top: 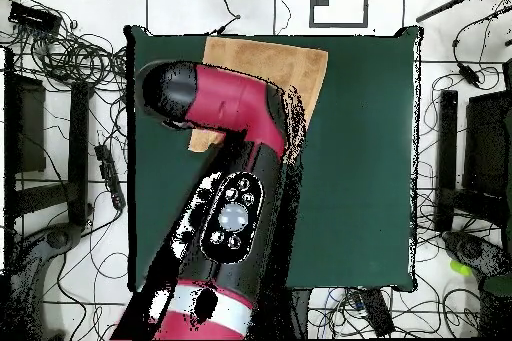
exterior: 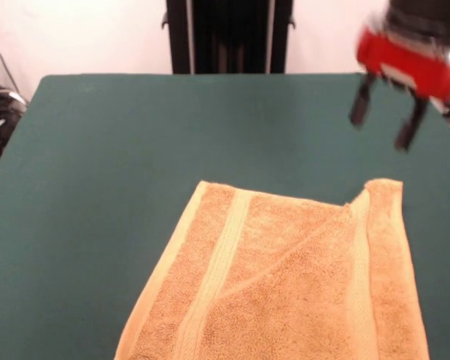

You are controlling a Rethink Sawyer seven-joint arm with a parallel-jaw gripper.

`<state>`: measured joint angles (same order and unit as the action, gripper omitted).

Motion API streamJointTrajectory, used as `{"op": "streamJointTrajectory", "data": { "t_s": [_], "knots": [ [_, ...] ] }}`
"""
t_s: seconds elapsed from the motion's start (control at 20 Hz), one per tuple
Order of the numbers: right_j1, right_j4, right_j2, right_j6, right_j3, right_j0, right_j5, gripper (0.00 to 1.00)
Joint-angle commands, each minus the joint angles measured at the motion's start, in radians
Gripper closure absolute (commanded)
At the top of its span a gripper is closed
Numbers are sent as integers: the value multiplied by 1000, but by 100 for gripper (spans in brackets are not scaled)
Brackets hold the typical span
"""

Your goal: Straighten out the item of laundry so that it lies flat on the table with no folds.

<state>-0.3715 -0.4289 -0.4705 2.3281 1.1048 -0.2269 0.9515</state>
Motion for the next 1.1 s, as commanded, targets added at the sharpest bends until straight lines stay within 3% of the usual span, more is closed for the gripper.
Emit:
{"op": "streamJointTrajectory", "data": {
  "t_s": [0.05,0.4,0.6,0.85,1.1],
  "knots": [
    [-156,95,70,-139,-63,103,363,0],
    [-76,246,106,-266,-143,234,307,0],
    [-93,321,168,-401,-136,303,288,0],
    [-125,345,244,-438,-65,358,244,0],
    [-116,379,280,-393,-48,387,190,0]
  ]
}}
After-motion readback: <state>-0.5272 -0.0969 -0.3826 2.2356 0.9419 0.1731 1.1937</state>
